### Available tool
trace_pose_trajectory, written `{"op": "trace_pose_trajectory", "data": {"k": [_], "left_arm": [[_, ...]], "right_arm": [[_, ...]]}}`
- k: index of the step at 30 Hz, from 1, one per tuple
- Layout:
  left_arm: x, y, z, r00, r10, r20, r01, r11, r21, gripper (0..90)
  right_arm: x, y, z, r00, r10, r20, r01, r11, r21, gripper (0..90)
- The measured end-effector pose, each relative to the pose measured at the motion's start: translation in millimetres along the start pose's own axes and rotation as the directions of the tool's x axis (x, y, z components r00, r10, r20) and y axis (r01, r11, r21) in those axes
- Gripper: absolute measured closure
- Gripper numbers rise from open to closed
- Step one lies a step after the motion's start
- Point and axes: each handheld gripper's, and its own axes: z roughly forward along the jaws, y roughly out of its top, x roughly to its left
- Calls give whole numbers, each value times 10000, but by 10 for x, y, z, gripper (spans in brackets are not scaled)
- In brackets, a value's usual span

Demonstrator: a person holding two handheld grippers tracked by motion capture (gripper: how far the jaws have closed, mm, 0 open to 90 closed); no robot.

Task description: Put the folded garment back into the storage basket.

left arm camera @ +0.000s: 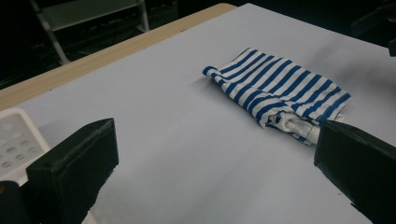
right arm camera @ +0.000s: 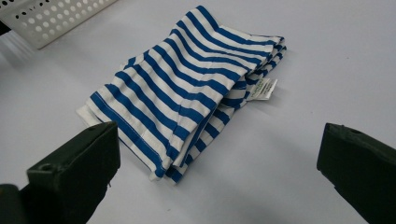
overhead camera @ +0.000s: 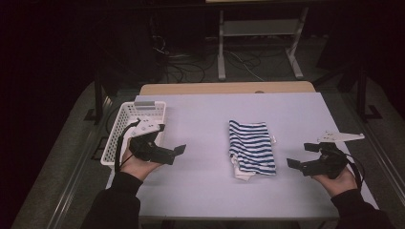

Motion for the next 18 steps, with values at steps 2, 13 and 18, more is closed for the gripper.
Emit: {"op": "trace_pose_trajectory", "data": {"k": [2,13,18], "left_arm": [[-2,23,31,10000,45,35,-45,10000,83,0],[36,130,235,9997,-53,239,43,9990,441,0],[37,188,318,9994,-70,326,54,9988,496,0]], "right_arm": [[7,2,11,10000,-13,-30,13,10000,57,0],[61,22,110,9996,-102,-260,111,9993,344,0],[92,31,168,9991,-184,-384,203,9986,492,0]]}}
